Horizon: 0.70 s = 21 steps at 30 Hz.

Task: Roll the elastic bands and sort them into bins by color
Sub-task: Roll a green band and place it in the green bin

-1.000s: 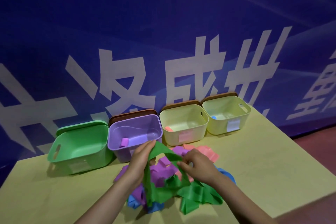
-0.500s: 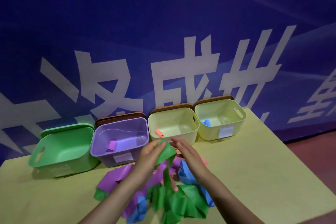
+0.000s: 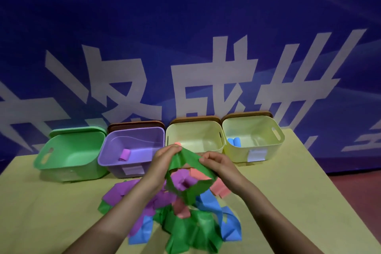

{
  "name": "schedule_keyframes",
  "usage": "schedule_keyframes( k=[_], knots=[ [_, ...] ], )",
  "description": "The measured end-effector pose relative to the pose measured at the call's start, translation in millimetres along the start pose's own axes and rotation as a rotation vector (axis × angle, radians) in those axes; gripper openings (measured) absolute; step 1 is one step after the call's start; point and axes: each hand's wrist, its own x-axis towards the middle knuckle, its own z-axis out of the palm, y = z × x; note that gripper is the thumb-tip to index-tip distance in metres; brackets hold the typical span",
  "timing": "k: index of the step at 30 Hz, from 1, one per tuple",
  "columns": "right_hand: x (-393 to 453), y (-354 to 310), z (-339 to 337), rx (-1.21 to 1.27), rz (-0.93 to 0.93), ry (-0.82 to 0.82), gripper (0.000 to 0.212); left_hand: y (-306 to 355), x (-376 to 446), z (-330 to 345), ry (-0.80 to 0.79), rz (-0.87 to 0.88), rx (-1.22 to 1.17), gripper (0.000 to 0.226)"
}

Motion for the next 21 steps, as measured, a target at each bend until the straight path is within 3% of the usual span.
schedule_keyframes(
  k=[5,9,13,16,21],
  knots=[
    [9,-13,-9,-0.120,0.060,-0.163,0.029,-3,-2,-4,0.101,0.005,-0.129,0.025],
    [16,-12,-13,-0.195,0.126,-0.259,0.033,-4,2,-21,0.341,0.007,-0.304,0.027],
    [21,-3,-13,-0.009,0.175,-0.328,0.052,-9,3,-54,0.536,0.022,-0.380,0.021],
    [22,-14,-4,0.278,0.211,-0.406,0.017,-18,-8,-65,0.528,0.036,-0.345,0.019],
    [25,-34,21,0.460,0.181,-0.384,0.013,-49,-23,-82,0.525,0.008,-0.227,0.023]
  ],
)
